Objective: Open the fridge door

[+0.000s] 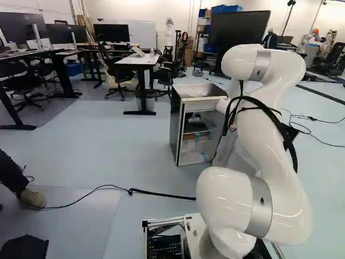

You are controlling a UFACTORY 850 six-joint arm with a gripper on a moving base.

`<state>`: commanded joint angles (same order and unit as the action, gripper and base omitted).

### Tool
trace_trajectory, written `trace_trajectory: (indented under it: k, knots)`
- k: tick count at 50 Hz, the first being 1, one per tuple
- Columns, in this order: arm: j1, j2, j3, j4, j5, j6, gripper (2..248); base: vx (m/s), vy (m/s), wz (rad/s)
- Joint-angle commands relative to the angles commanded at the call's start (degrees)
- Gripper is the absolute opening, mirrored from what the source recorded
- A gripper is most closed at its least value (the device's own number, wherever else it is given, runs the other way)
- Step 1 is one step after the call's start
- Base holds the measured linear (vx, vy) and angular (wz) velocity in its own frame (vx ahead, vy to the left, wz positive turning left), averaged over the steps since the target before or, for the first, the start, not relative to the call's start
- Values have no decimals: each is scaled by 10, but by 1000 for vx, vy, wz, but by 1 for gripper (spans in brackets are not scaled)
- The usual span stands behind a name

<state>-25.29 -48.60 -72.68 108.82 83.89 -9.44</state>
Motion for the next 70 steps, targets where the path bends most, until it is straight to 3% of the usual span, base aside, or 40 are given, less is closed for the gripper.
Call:
trace_trajectory:
  k: [17, 70]
  knots:
    - [33, 28, 65, -61, 0, 0, 247, 0, 0, 0]
    - [145, 117, 248, -312, 0, 0, 247, 0, 0, 0]
